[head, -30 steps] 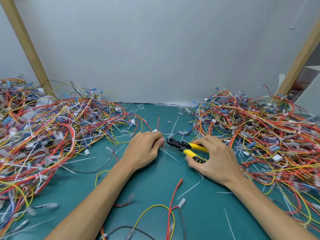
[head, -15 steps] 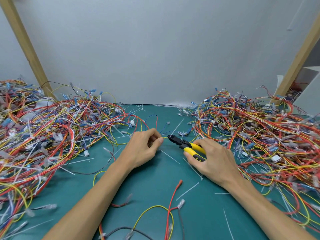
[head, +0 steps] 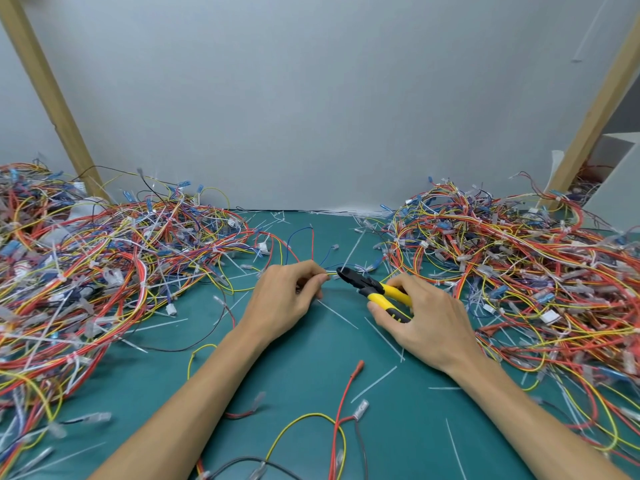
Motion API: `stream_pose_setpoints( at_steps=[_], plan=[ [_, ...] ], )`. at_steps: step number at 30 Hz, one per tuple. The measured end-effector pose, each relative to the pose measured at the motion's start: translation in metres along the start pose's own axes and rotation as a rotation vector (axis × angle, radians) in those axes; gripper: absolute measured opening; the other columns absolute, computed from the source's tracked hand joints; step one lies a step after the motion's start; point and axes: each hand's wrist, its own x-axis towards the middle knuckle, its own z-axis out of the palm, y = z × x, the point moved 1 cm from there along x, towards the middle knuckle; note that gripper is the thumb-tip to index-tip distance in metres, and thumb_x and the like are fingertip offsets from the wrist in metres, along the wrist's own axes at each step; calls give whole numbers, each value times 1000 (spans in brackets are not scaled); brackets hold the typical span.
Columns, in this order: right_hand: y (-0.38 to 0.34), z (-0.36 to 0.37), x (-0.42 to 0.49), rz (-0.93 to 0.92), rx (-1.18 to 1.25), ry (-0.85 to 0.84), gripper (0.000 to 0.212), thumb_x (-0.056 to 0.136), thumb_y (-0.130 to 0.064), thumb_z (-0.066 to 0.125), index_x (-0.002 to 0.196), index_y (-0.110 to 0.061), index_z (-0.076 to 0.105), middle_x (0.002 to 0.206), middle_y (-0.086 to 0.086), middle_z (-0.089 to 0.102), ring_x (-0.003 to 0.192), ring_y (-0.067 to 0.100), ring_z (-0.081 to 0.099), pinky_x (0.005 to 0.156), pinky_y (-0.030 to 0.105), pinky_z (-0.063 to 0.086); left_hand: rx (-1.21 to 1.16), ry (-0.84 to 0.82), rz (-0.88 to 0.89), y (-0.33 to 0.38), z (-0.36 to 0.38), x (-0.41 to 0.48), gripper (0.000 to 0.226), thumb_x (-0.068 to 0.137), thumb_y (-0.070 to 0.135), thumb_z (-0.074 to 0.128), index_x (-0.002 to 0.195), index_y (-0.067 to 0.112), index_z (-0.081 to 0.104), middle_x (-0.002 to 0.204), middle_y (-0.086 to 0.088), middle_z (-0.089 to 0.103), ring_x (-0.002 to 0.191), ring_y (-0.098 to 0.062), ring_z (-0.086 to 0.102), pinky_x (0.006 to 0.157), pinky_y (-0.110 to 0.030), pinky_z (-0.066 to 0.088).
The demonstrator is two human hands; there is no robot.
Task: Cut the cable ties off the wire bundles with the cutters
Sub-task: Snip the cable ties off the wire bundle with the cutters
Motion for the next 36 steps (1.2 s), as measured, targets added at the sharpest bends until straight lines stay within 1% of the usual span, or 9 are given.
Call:
stream_pose_setpoints(
  at_steps=[8,12,17,21,26,29,31,33,36],
  plan=[
    [-1,-3,-1,-3,-3,36,39,78,-62,63,108,-38,60,99,-22,59,96,4,54,67,23,32,30,19,35,2,0,-3,11,93,25,62,85,25,69,64,17,68,57,4,58,68,-28,52],
    [-2,-4,-1,-18,8,36,38,78,-60,65,107,-36,61,97,-21,58,93,3,53,67,23,33,32,23,40,3,0,-3,10,93,25,62,86,25,70,64,18,68,57,6,57,68,-27,52],
    [-2,-3,-2,-24,16,37,30,80,-60,62,94,-34,57,83,-17,58,75,6,56,59,26,41,32,14,40,2,0,-2,11,93,25,62,86,26,70,64,18,67,56,6,56,67,-25,50],
    [-4,-2,-2,-45,-22,52,28,82,-58,63,92,-32,57,77,-14,58,69,10,56,55,25,33,27,6,34,1,0,-2,12,94,24,61,86,25,70,63,19,67,56,5,56,65,-25,49],
    [-2,-1,-2,-32,-8,49,31,80,-61,61,93,-34,57,82,-16,59,74,6,56,57,25,37,32,-7,24,0,1,-2,12,94,25,60,86,25,69,62,20,66,55,4,55,62,-24,46],
    [-1,-1,-1,-56,6,55,36,78,-61,61,103,-35,60,92,-18,60,87,5,54,66,23,35,45,-14,27,0,1,-3,12,94,25,60,86,24,68,62,18,66,55,3,55,64,-26,48],
    [-1,-2,-1,-74,15,53,38,79,-59,63,107,-33,61,95,-17,61,90,8,54,71,22,34,48,-13,27,0,1,-2,12,95,25,60,86,25,68,62,18,66,55,3,55,65,-26,49],
    [-1,-2,-1,-77,14,47,35,80,-56,66,105,-32,61,94,-16,60,89,9,55,72,23,35,46,-14,24,0,1,-2,12,95,25,60,86,24,68,62,18,66,55,3,55,65,-27,49],
    [-1,-1,-1,-63,14,47,28,81,-56,66,96,-33,61,86,-14,60,81,12,58,65,25,36,42,-14,22,1,1,-2,13,95,25,60,86,25,69,62,18,65,55,3,55,65,-28,49]
  ],
)
